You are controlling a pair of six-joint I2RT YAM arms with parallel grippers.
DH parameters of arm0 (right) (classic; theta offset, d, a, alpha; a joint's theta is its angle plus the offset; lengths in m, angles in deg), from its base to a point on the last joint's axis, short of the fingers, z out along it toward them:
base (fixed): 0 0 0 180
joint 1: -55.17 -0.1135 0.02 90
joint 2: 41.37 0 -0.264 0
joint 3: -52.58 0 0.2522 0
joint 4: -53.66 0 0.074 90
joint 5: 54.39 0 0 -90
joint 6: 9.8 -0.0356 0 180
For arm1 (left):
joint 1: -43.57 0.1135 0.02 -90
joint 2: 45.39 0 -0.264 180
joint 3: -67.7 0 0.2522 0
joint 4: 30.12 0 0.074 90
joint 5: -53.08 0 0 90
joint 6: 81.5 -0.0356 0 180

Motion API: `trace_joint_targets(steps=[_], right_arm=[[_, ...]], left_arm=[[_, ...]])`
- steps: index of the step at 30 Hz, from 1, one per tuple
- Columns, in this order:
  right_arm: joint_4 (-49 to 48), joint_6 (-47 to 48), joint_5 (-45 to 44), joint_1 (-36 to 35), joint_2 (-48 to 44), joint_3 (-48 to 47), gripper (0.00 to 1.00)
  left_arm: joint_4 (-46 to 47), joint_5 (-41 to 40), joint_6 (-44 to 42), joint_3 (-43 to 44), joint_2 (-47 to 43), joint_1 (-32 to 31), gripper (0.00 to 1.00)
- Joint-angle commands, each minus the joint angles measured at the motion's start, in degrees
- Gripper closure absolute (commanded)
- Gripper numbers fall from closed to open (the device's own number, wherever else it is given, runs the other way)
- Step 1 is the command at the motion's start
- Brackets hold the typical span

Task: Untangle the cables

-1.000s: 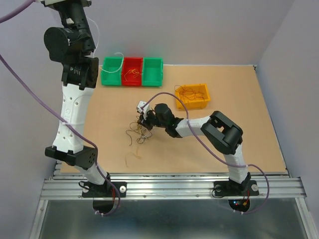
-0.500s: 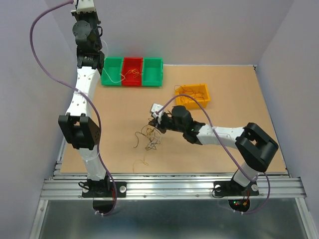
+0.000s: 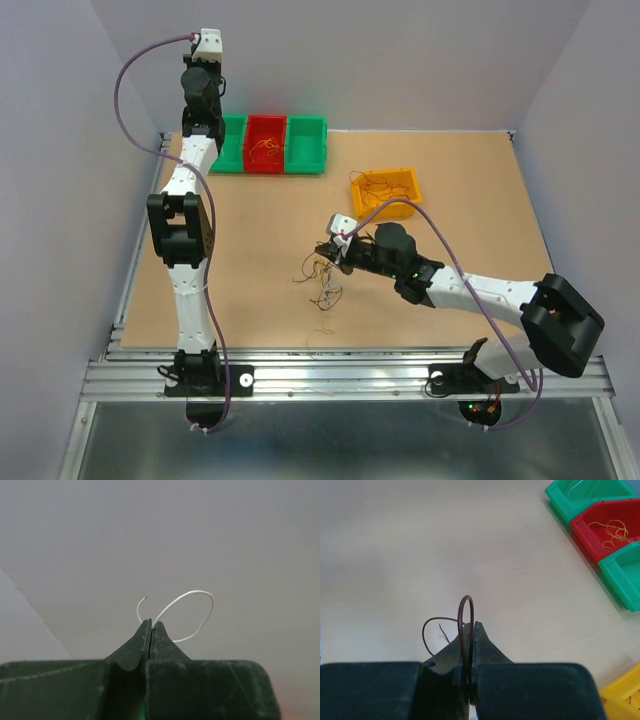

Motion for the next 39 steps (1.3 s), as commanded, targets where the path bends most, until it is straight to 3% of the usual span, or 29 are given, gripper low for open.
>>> trace_joint_targets(steps=[1,11,24,28,34,39], right_arm=[[-4.2,-0.3,-1.4,0.0,-0.2,0.4,0.99],[-5.0,-1.5,-3.2,0.0,4.7,-3.3,0.99],[-7.1,-3.4,-5.7,0.1,4.4,-2.5,1.0],[-7.3,-3.3,-5.7,0.1,3.3,-1.6,0.99],[-7.7,-3.4,-5.0,0.0,3.1,-1.3,1.0],[-7.9,-3.4,-5.5,0.0,4.1,-1.8,0.99]], left_arm=[[5.7,2.0,-4.5,2.3,1.4,0.6,1.0],[1.3,6.6,-4.8,-5.5,3.5,0.6,1.0],[-28.4,17.3,3.8,-2.5,5.5,1.4,1.0],[-37.7,13.1,6.3,1.8,7.9,1.4,1.0],[-41.6,4.0,5.7,4.0,10.5,1.5,1.0],[-52.5,1.6,4.0,15.1,18.6,1.4,1.0]])
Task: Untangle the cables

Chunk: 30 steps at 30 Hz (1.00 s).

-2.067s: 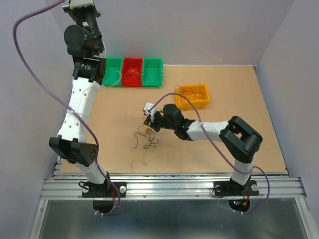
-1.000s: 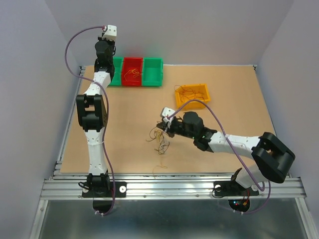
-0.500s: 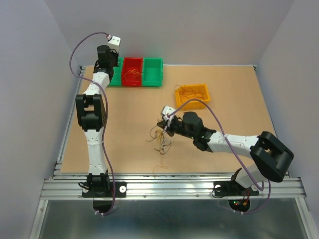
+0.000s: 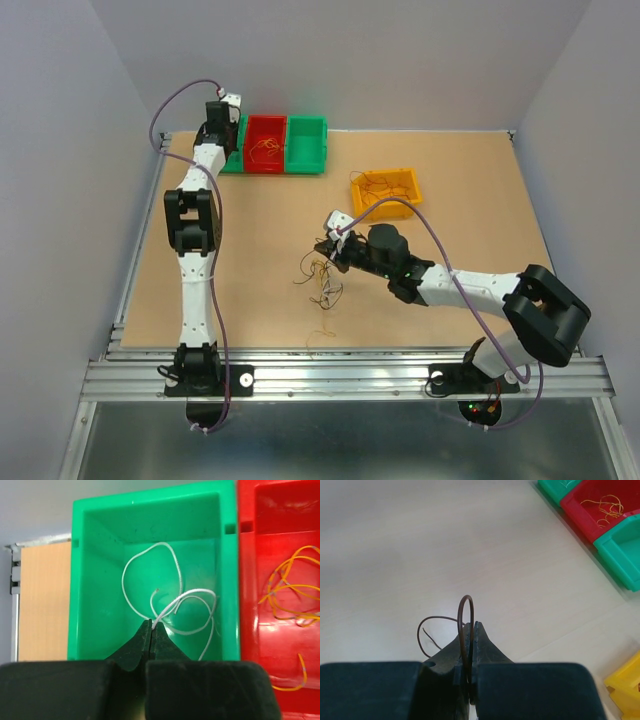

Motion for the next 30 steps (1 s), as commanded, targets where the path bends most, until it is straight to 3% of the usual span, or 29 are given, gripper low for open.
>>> trace_joint_targets(steps=[1,10,13,14,16,19,26,29,30], right_arm=[[-4.1,-0.4,-0.7,0.1,-0.8,-1.8,0.99],[-4.0,-0.5,0.0,0.0,-0.2,-2.3,0.99],[-4.0,-0.6,0.0,0.0,0.1,-2.4,0.99],[-4.0,-0.9,-0.1,0.1,0.2,-2.5,0.99],[-4.1,-1.7,-0.5,0.0,0.3,-2.9,0.99],[-3.9,-3.1,-3.4,0.1,0.4,-3.4,0.99],[-3.9,-7.1,-5.4,0.0,-0.5,-4.4,0.99],[-4.1,-8.4,-6.9,0.1,-1.6,-4.4,0.99],[-4.2,-8.7,-6.9,0.1,-1.8,-4.4,1.0]], left_arm=[[-9.0,-3.9,-1.9,8.9,3.3,0.1,0.99],[-11.2,-2.7,-6.1,4.0,1.3,-0.4,0.83],[-10.6,-4.0,-6.2,0.3,-2.2,-0.4,0.7],[-9.2,-4.6,-5.7,-1.7,-3.7,-0.2,0.56],[-3.8,-3.2,-5.2,-8.9,-9.9,0.1,0.4],[0.2,-2.0,-4.7,-12.9,-15.6,0.1,0.29],[3.4,1.6,-2.6,-17.3,-23.8,0.1,0.21],[7.7,10.0,-1.1,-26.5,-31.3,-0.1,0.18],[9.4,16.7,-1.1,-29.5,-36.1,-0.6,0.18]])
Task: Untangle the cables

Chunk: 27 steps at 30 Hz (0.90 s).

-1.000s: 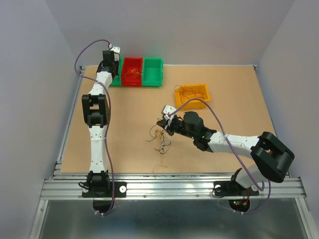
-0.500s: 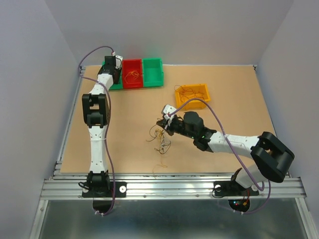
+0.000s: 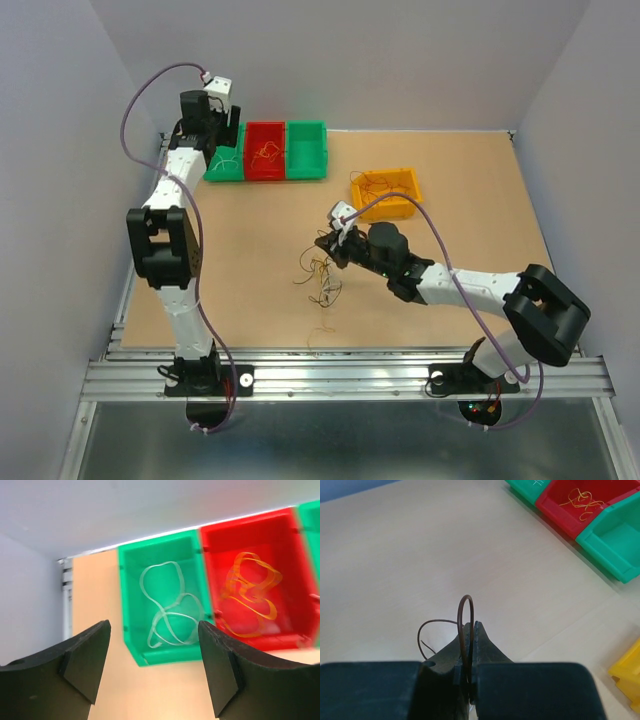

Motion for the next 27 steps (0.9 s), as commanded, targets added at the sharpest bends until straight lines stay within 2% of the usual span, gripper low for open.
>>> trace_joint_targets(steps=[1,3,4,5,6,9,11,14,19,25,27], right_arm=[[-3.7,-3.2,-2.5,0.1,-3.0,-3.4,0.99],[-3.9,-5.4,-4.6,0.1,-4.4,-3.0,1.0],[-4.1,-6.0,-5.2,0.1,-5.9,-2.6,0.99],[-4.4,-8.3,-6.1,0.0,-7.0,-2.0,0.99],[-4.8,-9.3,-6.9,0.0,-8.0,-1.5,1.0],[-7.7,-12.8,-7.0,0.0,-11.8,0.8,1.0],[-8.4,-14.1,-6.4,-0.1,-14.3,2.0,0.99],[-8.5,-15.7,-5.6,0.0,-15.9,2.3,0.99],[-8.7,-15.7,-5.6,-0.1,-16.7,2.9,0.99],[-8.8,-15.3,-6.7,-0.1,-15.8,2.5,0.99],[-8.8,-15.4,-7.0,0.0,-15.6,2.4,1.0]], left_arm=[[9.0,17.1,2.1,-15.1,-14.5,-0.9,0.18],[14.4,26.2,3.0,-22.3,-22.2,-3.0,0.18],[16.3,29.4,3.5,-29.6,-24.9,-4.1,0.17],[18.6,32.7,3.9,-33.1,-27.3,-4.9,0.16],[23.6,39.3,5.7,-36.6,-31.9,-5.7,0.16],[33.5,47.4,10.3,-49.8,-38.3,-9.8,0.15],[40.4,50.3,12.7,-54.1,-41.5,-11.9,0.15],[46.8,51.8,14.5,-62.0,-44.6,-15.9,0.15],[54.7,49.2,14.1,-71.1,-52.0,-18.2,0.16],[57.7,42.2,14.6,-76.2,-59.0,-18.2,0.16],[59.3,43.7,14.5,-77.9,-60.1,-18.2,0.16]])
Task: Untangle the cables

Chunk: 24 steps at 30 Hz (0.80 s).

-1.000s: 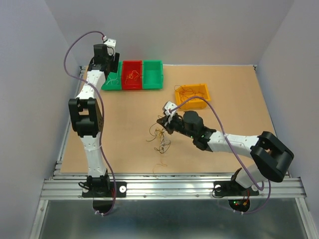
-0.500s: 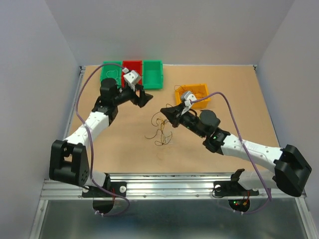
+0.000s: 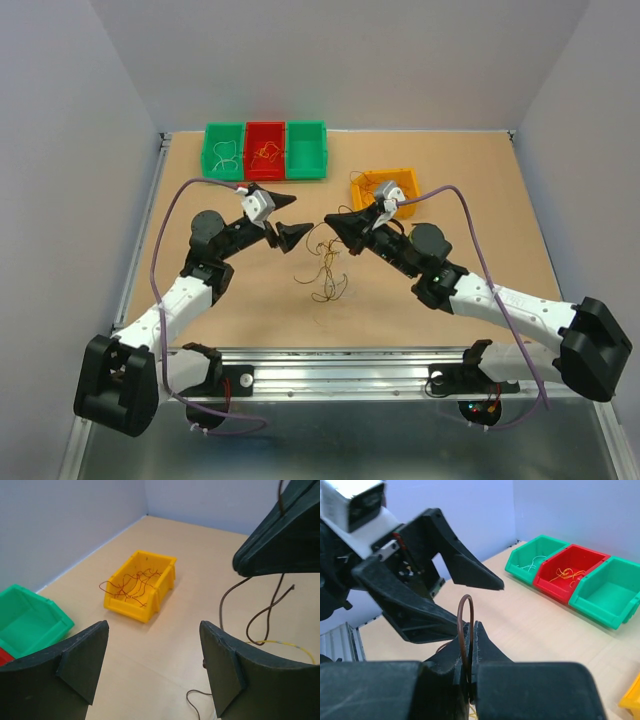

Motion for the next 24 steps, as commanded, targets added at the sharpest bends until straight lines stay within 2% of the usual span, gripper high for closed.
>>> trace_joint_targets(steps=[1,9,24], right_arm=[[-3.3,-0.6,-1.2,-0.1,0.5,0.9,0.99],[-4.3,-0.6,4.3,0.0,1.0,0.7,0.99],[-4.4,0.1,0.9,-0.1,2.0,0.5,0.99]], left_arm=[[9.5,0.8,0.3,-3.2,-4.0,0.1,0.16],[6.1,10.4,-2.4,-0.3,2.5,-0.5,0.16],[6.0,7.2,-4.0,-3.2,-3.7,-3.0,0.16]])
